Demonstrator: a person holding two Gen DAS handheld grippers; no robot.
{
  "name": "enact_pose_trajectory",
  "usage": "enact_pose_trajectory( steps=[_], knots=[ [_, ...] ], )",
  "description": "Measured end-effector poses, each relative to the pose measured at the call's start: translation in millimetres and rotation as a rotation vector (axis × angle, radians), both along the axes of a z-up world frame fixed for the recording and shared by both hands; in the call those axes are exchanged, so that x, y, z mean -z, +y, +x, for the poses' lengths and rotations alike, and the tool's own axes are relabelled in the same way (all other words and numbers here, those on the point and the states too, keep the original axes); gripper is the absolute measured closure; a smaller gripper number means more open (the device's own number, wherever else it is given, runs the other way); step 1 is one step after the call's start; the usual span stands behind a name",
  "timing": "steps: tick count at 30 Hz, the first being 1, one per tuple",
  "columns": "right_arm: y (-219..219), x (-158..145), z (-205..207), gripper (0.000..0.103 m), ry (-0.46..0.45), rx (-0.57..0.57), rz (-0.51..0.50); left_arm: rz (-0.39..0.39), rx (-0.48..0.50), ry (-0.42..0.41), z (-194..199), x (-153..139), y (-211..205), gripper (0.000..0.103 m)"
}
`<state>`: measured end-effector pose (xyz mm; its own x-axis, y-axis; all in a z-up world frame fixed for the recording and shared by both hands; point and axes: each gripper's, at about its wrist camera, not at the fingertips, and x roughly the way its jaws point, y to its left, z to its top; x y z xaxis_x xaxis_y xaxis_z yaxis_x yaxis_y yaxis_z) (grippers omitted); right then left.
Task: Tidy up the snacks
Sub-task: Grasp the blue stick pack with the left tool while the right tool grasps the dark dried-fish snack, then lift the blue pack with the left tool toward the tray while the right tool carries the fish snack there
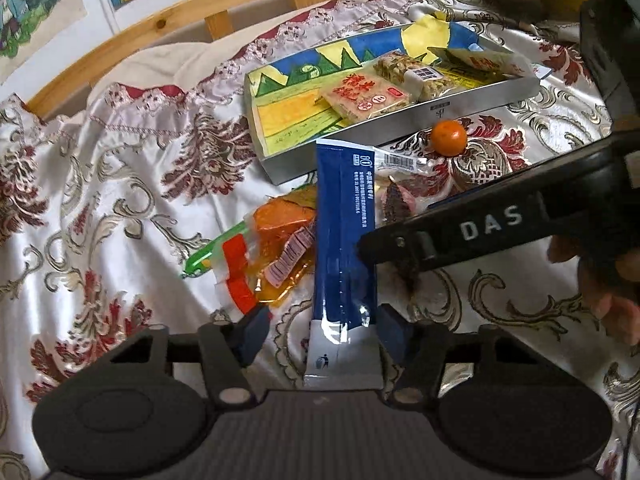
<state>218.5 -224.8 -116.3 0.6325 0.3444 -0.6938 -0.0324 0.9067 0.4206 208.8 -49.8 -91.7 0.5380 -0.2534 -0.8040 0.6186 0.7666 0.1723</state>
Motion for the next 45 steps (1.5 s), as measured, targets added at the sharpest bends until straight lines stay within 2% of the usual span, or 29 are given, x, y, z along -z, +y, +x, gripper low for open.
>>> enact_pose_trajectory(
  steps=[1,3,4,9,11,12,14,19,22,23,24,26,29,34,37,40,45],
  knots=[
    [0.2,0.1,-0.3,0.034,0.002,0.007,-0.006,-0.006,-0.001,0.008,0.9,0.2,0.1,0.044],
    [1.2,-1.5,-0.8,0.051,0.013,0.024,-0.035,-0.016,0.002,0.023,1.2,0.5,-0.6,0.054],
    [1.1,-1.9,-0.7,0.056,0.028,0.034,-0.056,-0.021,0.01,0.029,0.8,0.8,-1.4,0.056],
    [-2.7,-2.3,-3.3,0.064,0.067,0.054,-0.064,-0.005,0.046,0.027,-4.3,2.6,-6.5,0.057],
    [-3.5,-4.0,-4.2,0.063,0.079,0.057,-0.067,-0.006,0.052,0.011,-6.3,1.4,-7.6,0.055],
    [-4.4,-4.3,-5.0,0.058,0.079,0.06,-0.066,-0.009,0.053,0.006,-6.3,0.8,-8.2,0.049],
    [-5.8,-1.0,-4.1,0.05,0.085,0.054,-0.048,-0.016,0.058,-0.002,-5.2,0.9,-10.6,0.045],
    [-3.4,5.4,-1.0,0.046,0.076,0.051,-0.038,-0.003,0.08,-0.006,0.2,8.1,-20.8,0.045],
    [-3.5,7.0,-0.8,0.048,0.068,0.047,-0.04,-0.004,0.071,0.014,2.2,7.5,-21.3,0.054],
    [-2.9,6.8,-0.7,0.05,0.067,0.047,-0.048,-0.004,0.067,0.011,2.2,6.2,-20.4,0.062],
    [-2.5,6.1,-1.1,0.054,0.063,0.041,-0.054,-0.002,0.06,0.006,3.0,4.6,-19.3,0.065],
    [0.2,4.7,-1.1,0.065,0.055,0.028,-0.053,-0.014,0.043,0.03,6.6,2.3,-16.3,0.066],
    [4.6,2.1,-1.7,0.067,0.058,0.021,-0.073,-0.051,-0.001,0.08,13.0,0.7,-11.1,0.068],
    [0.8,-1.2,-5.8,0.068,0.088,0.041,-0.088,-0.084,-0.059,0.111,14.1,-6.2,-5.7,0.068],
    [-4.2,-6.5,-12.9,0.073,0.107,0.059,-0.092,-0.097,-0.098,0.135,13.7,-10.5,-2.3,0.069],
    [-8.4,-7.2,-16.7,0.071,0.12,0.064,-0.095,-0.101,-0.107,0.147,13.9,-9.9,-0.9,0.069],
    [-18.3,4.1,-13.6,0.059,0.124,0.097,-0.013,-0.058,-0.085,0.114,11.9,-4.5,-4.7,0.069]
  ],
)
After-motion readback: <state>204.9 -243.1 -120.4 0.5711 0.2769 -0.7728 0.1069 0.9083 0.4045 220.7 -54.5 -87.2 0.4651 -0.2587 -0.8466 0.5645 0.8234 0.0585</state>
